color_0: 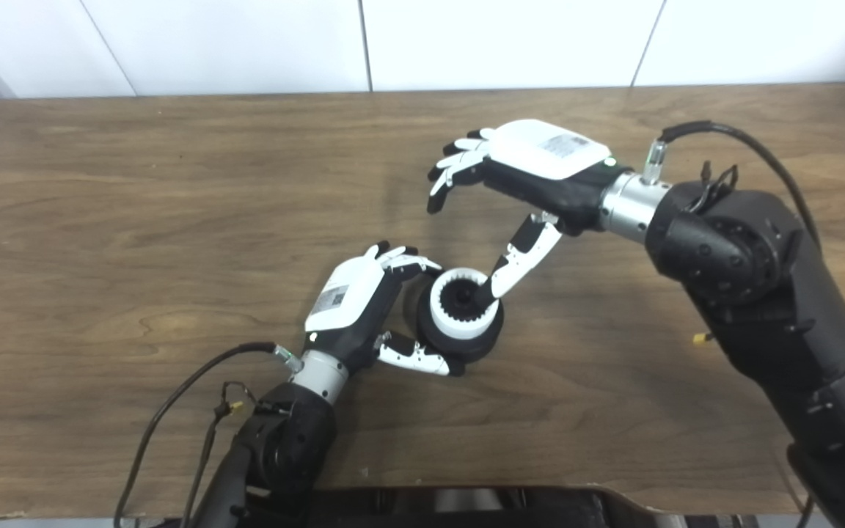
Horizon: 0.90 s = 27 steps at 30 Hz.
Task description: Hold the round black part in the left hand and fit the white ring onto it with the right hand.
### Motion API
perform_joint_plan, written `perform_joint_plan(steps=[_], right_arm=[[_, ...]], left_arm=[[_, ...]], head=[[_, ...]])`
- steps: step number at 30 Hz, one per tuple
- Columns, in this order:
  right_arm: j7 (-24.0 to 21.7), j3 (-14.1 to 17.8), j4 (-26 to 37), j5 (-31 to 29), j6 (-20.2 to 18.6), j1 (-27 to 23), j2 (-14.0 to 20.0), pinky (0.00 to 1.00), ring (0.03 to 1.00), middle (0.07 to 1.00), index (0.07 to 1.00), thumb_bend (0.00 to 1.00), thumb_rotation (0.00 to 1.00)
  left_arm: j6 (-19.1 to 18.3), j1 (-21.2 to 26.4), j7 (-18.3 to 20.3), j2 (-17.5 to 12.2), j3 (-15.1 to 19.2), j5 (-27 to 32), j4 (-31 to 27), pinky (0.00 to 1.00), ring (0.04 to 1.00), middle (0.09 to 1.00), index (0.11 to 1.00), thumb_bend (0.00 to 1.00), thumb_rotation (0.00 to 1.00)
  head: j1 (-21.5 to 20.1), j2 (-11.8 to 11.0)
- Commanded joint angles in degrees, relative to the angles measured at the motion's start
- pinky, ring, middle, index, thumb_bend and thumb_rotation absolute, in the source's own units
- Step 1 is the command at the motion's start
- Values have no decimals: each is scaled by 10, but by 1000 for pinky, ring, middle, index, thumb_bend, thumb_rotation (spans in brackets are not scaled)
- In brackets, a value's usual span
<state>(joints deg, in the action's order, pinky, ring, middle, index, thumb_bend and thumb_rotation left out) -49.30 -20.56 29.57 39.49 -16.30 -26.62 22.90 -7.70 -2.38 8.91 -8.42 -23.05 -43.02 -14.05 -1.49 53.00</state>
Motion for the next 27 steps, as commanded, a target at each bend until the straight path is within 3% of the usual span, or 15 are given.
perform_joint_plan(steps=[1,12,14,17,22,27], right_arm=[[-1,16,24,-2,-12,-26,12,1000,952,877,733,1000,394],[-13,27,36,-1,-36,-13,33,992,951,881,749,1000,404],[-12,27,36,-1,-39,-10,35,995,953,882,751,1000,404],[-11,29,37,-3,-42,-8,34,1000,958,884,753,1000,408],[-11,30,35,0,-43,-7,34,1000,962,890,757,1000,425],[-7,31,33,2,-41,-6,34,999,958,890,756,1000,431]], left_arm=[[4,4,3,-3,-2,-2,9,1000,889,784,481,524,59],[-8,5,12,-11,-2,-18,4,1000,878,785,492,521,80],[-12,7,13,-12,-3,-24,4,1000,868,783,594,843,253],[-25,10,25,-12,-4,-34,0,1000,874,798,676,971,339],[-47,16,58,-17,-8,-50,-6,1000,908,850,790,1000,412],[-50,17,62,-16,-6,-55,-7,1000,909,872,868,1000,445]], head=[[-1,-1],[-3,-4],[-3,-5],[-3,-5],[-3,-8],[-4,-7]])
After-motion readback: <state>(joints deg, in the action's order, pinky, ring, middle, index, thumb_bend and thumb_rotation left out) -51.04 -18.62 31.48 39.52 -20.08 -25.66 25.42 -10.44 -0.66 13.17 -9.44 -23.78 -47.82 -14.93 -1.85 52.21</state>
